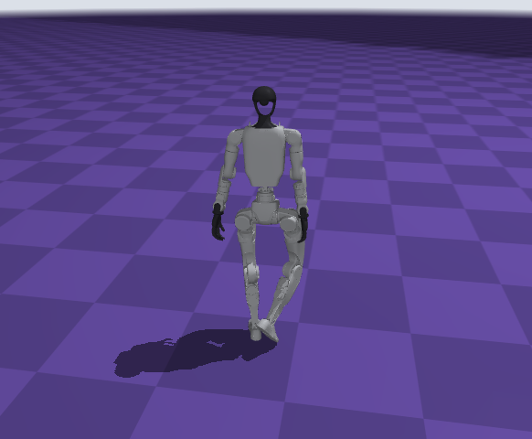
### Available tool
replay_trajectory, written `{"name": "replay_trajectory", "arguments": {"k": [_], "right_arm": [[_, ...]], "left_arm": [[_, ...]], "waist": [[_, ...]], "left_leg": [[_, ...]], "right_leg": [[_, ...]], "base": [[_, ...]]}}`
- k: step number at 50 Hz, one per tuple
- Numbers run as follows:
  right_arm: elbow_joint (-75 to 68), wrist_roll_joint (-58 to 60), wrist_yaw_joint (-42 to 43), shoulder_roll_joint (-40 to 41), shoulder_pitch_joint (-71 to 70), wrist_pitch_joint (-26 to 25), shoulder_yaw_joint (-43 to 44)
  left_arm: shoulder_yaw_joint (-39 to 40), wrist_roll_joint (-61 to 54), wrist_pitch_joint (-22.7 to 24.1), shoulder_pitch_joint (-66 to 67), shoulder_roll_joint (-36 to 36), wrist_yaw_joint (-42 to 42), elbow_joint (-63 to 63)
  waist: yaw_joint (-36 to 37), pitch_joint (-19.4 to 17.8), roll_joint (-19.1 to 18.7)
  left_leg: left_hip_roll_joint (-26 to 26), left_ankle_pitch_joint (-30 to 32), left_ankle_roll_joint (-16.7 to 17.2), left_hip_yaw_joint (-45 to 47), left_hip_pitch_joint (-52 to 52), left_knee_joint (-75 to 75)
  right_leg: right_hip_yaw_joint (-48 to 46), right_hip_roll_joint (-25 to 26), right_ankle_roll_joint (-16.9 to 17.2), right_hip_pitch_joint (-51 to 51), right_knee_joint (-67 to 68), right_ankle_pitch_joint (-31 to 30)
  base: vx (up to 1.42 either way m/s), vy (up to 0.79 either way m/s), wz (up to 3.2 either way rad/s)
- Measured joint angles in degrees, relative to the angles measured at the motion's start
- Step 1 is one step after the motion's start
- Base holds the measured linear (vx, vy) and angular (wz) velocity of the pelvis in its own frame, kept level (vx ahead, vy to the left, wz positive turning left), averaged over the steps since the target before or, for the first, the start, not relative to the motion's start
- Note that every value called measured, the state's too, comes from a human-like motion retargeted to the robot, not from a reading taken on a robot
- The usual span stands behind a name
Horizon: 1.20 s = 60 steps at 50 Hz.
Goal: Walk run
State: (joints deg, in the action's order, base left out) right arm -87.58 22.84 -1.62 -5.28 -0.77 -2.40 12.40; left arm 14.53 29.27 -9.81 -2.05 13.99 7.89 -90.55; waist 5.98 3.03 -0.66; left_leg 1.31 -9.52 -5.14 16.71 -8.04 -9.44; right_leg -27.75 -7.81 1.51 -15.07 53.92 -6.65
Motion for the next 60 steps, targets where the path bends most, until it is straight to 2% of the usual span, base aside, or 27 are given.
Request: {"name": "replay_trajectory", "arguments": {"k": [3,5,7,8,10,12,15,17,18,20,23,25,26,29,34,37,40,42,43,45,46,48,50,52,54,57,60], "right_arm": [[0.1,-3.5,-0.9,0.7,3.7,-0.6,2.6],[0.5,-5.1,-2.4,1.0,5.9,-1.2,3.7],[0.3,-4.8,-3.3,1.2,7.2,-1.9,4.6],[0.1,-4.2,-3.5,1.3,7.6,-2.3,5.2],[-0.4,-3.4,-4.0,1.4,8.4,-3.0,6.4],[-1.2,-3.7,-5.4,1.1,8.9,-3.9,7.2],[-2.2,-5.6,-6.1,0.7,8.6,-5.5,8.5],[-3.1,-8.2,-5.8,0.6,8.0,-5.5,9.0],[-3.3,-9.6,-5.7,0.9,7.5,-5.5,9.9],[-3.0,-12.5,-6.2,1.0,6.2,-5.3,9.4],[-2.1,-15.4,-7.0,0.5,3.1,-4.4,6.2],[-1.0,-14.4,-5.8,0.0,0.1,-4.2,4.5],[-0.3,-13.3,-5.0,-0.2,-1.5,-3.9,3.4],[2.9,-9.6,-3.9,-1.6,-5.6,-2.4,-0.5],[9.8,-3.8,-4.5,-4.3,-12.3,0.5,-3.9],[13.3,-4.6,-5.3,-5.1,-15.0,1.5,-5.1],[14.9,-6.3,-5.7,-3.6,-15.3,1.6,-4.8],[14.9,-7.4,-6.1,-2.1,-13.2,1.7,-4.2],[14.4,-7.8,-6.3,-1.6,-11.6,1.9,-4.1],[12.4,-8.0,-5.9,-0.6,-8.3,2.2,-4.1],[10.8,-7.6,-5.1,-0.1,-6.9,2.1,-4.3],[6.9,-6.6,-4.4,-0.2,-4.6,1.6,-4.6],[2.6,-4.3,-3.9,-1.0,-4.2,0.6,-4.4],[-0.6,-1.3,-2.0,-1.0,-3.7,-0.3,-3.0],[-2.8,-0.9,-0.7,-0.8,-2.1,-0.4,-0.9],[-3.9,-3.9,-2.6,-0.9,1.4,0.1,2.0],[-4.3,-6.7,-5.0,-0.7,5.0,-0.5,4.4]], "left_arm": [[-3.6,1.2,2.1,-6.3,1.2,1.6,4.7],[-5.8,1.5,3.5,-10.1,2.2,3.8,9.0],[-7.9,0.9,5.3,-13.5,3.4,5.3,13.7],[-8.9,0.1,6.4,-14.9,4.0,5.5,16.0],[-10.6,-1.3,8.9,-16.8,4.5,5.0,20.2],[-11.3,-2.3,11.5,-16.5,3.9,3.7,23.1],[-10.4,-2.8,14.0,-12.9,2.4,2.1,24.9],[-8.5,-0.1,14.0,-8.8,1.2,3.0,23.6],[-8.1,1.7,13.3,-7.1,0.2,3.3,22.4],[-7.1,4.7,10.8,-4.4,-1.6,3.0,18.5],[-6.7,7.4,7.1,-3.0,-2.6,2.2,9.2],[-6.0,8.4,5.6,-2.0,-3.0,2.0,3.6],[-5.2,9.0,5.0,-1.1,-3.2,2.2,1.5],[-3.4,9.8,3.2,2.8,-3.5,3.3,-3.1],[0.6,9.8,-0.4,8.9,-3.9,3.0,-6.9],[2.7,10.4,-3.4,11.3,-4.3,4.8,-6.9],[4.2,11.1,-5.3,12.5,-4.2,6.6,-6.9],[4.4,11.2,-5.6,12.2,-3.8,7.1,-6.9],[4.3,11.3,-5.6,11.9,-3.5,7.4,-6.9],[4.2,10.9,-5.5,10.0,-3.2,7.6,-6.9],[3.8,10.4,-5.0,8.4,-3.0,7.4,-6.9],[2.0,8.8,-3.7,5.2,-2.6,7.2,-6.5],[-0.8,5.9,-2.1,1.6,-2.1,6.7,-4.4],[-2.7,3.2,-0.4,-2.0,-1.1,5.0,-1.3],[-4.0,2.1,1.0,-5.5,-0.4,2.1,2.0],[-6.2,1.8,3.8,-10.8,0.4,-0.1,7.4],[-8.5,0.3,6.8,-15.5,1.6,1.6,12.1]], "waist": [[-3.7,0.3,1.1],[-5.6,0.1,2.1],[-7.9,-0.4,3.3],[-8.8,-0.4,3.8],[-11.1,0.1,3.8],[-11.0,1.1,4.6],[-11.8,3.6,4.6],[-14.0,3.8,5.1],[-15.0,3.5,5.1],[-12.8,2.8,8.9],[-8.5,0.8,12.4],[-5.2,-0.7,12.4],[-4.5,-1.2,11.4],[-1.0,-2.1,9.7],[5.7,-3.2,5.8],[7.8,-3.3,6.0],[8.5,-1.8,6.2],[7.7,-0.5,5.7],[8.2,-0.2,5.6],[9.3,0.4,5.6],[8.7,0.5,5.0],[8.0,0.4,2.9],[7.9,-0.7,1.4],[4.8,-1.6,1.6],[1.2,-1.9,2.3],[-3.1,-1.8,3.0],[-6.1,-1.8,3.2]], "left_leg": [[-3.4,-0.9,0.1,-2.2,4.3,3.6],[-5.2,-2.2,0.4,-3.2,7.3,4.8],[-6.9,-3.3,1.2,-6.2,10.5,5.8],[-7.3,-3.8,1.7,-6.7,12.1,6.3],[-6.8,-4.0,3.1,-8.8,14.9,6.4],[-7.4,-2.2,5.1,-9.5,17.0,5.4],[-7.8,7.2,8.7,-8.4,19.3,2.2],[-5.9,22.1,7.9,1.3,21.2,-3.0],[-3.2,28.6,7.1,5.4,20.7,-8.1],[-3.3,35.8,3.5,14.4,19.5,-19.9],[0.2,23.9,-1.1,19.0,11.8,-36.6],[2.3,18.3,-0.8,18.9,3.9,-42.2],[2.6,16.3,0.5,17.0,-0.1,-42.0],[1.6,12.1,2.2,15.4,-9.2,-33.8],[0.8,6.8,2.0,12.2,-21.4,-11.0],[-1.1,6.7,3.3,4.0,-27.2,0.0],[-1.2,6.4,0.8,3.9,-29.1,0.3],[-0.4,8.5,-1.9,7.3,-28.2,-4.6],[0.5,10.7,-1.3,5.7,-27.5,-6.1],[2.6,10.1,-1.9,4.7,-26.4,-11.3],[3.3,7.4,-2.0,3.0,-24.6,-12.7],[4.9,3.0,-2.1,1.8,-19.2,-13.2],[6.3,0.8,-1.6,2.6,-13.9,-11.5],[3.9,0.1,-1.3,2.8,-8.7,-7.1],[0.4,0.2,-1.2,1.5,-4.1,-2.2],[-3.5,-0.6,-1.1,-1.4,0.7,2.3],[-5.6,-3.0,-0.6,-3.6,5.9,4.5]], "right_leg": [[-2.8,-2.5,-1.0,-9.1,-9.1,5.7],[-4.6,-3.8,-2.5,-13.7,-19.7,8.3],[-2.9,-3.1,-2.8,-17.8,-31.8,10.4],[-2.2,-2.6,-2.5,-19.8,-37.3,10.1],[5.8,-0.6,-0.2,-24.0,-44.8,9.7],[2.5,-1.2,-0.3,-25.2,-44.0,10.3],[-2.9,-1.4,-8.1,-24.4,-38.0,6.2],[6.9,-2.9,-7.7,-23.1,-32.3,6.0],[7.3,-4.5,-7.3,-20.8,-30.4,8.5],[10.0,-6.6,-6.5,-14.9,-30.1,13.1],[3.7,-9.5,-5.7,-5.8,-33.0,15.5],[4.4,-6.3,-4.8,-0.1,-37.5,15.7],[2.9,-4.4,-4.6,2.8,-40.3,15.2],[1.7,0.7,-4.2,9.9,-46.6,15.1],[5.6,8.1,-2.3,19.9,-52.0,17.8],[8.0,8.2,-0.3,23.9,-52.4,19.1],[10.6,8.3,3.1,26.7,-50.6,17.1],[11.7,9.5,5.4,28.4,-48.5,10.8],[13.0,10.1,6.3,29.2,-46.9,5.2],[7.6,7.8,5.4,29.2,-41.5,-9.3],[7.5,7.6,4.9,27.4,-35.9,-15.0],[3.7,6.8,1.5,24.1,-23.8,-21.9],[2.7,5.1,-1.6,18.4,-11.7,-16.0],[3.7,2.9,-0.5,9.0,-2.8,-8.1],[3.4,0.7,1.5,0.7,-0.2,-2.4],[-1.8,-3.6,0.1,-7.9,-6.8,5.1],[-6.5,-5.5,-2.8,-13.4,-22.9,9.8]], "base": [[1.03,-0.06,1.11],[1.01,-0.16,0.96],[0.99,-0.25,1.11],[0.94,-0.28,1.16],[1.03,-0.32,1.11],[1.04,-0.27,0.33],[1.27,-0.27,0.16],[1.49,-0.36,0.79],[1.51,-0.4,0.72],[1.4,-0.41,-0.2],[1.06,-0.3,-0.53],[0.79,-0.15,-0.53],[1.0,-0.17,-0.38],[1.04,-0.2,-0.61],[1.03,-0.09,-1.02],[0.99,0.01,-0.68],[1.16,0.04,-0.34],[1.53,0.08,0.03],[1.44,0.06,-0.31],[1.28,0.03,-0.48],[1.06,0.0,-0.13],[1.09,0.03,-0.05],[1.23,0.07,-0.37],[0.85,0.04,0.25],[0.97,0.04,0.91],[1.01,-0.02,1.06],[1.01,-0.14,0.84]]}}
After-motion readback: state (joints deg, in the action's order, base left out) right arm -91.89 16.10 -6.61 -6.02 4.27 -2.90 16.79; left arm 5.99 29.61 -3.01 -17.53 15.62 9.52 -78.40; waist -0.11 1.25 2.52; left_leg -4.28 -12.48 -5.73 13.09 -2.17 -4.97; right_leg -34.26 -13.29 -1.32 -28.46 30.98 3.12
